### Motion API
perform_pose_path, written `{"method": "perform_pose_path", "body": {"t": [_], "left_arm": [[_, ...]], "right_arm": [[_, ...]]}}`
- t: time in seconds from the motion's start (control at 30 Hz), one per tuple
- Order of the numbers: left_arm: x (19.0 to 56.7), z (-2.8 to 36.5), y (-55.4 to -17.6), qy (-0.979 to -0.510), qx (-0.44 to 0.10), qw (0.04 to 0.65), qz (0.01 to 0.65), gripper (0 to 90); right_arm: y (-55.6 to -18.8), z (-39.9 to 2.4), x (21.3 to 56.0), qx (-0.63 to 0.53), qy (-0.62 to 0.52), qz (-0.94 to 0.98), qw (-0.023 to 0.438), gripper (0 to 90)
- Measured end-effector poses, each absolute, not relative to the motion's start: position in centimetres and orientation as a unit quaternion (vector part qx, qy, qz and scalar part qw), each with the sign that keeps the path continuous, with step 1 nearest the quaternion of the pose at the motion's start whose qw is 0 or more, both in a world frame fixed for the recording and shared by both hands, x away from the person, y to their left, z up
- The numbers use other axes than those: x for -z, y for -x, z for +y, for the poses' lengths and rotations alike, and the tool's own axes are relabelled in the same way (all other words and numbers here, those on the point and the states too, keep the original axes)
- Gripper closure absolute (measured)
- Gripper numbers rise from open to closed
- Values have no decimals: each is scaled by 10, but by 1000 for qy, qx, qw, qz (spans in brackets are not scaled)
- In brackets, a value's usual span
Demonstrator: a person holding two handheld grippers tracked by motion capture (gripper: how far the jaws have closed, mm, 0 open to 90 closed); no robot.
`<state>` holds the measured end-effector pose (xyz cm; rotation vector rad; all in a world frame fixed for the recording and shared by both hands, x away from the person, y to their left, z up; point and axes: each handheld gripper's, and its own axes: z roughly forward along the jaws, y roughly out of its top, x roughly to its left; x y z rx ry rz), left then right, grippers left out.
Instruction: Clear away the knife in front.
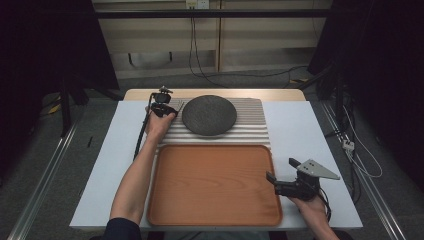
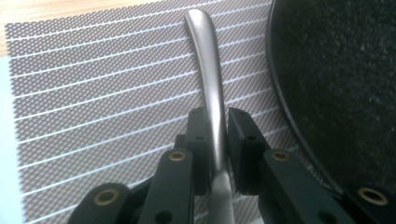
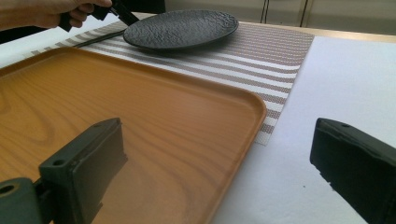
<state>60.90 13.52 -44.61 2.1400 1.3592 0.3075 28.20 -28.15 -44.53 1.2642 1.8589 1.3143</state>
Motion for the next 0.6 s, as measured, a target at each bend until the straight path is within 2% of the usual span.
{"method": "perform_pose_path", "body": {"t": [0.5, 0.6], "left_arm": [[440, 163, -582, -819, -83, 271, 499, 795], [440, 165, -579, -822, -91, 266, 495, 794]], "right_arm": [[-281, -280, 445, -483, -468, 689, 269, 29], [-280, -279, 444, -482, -469, 690, 269, 29]]}}
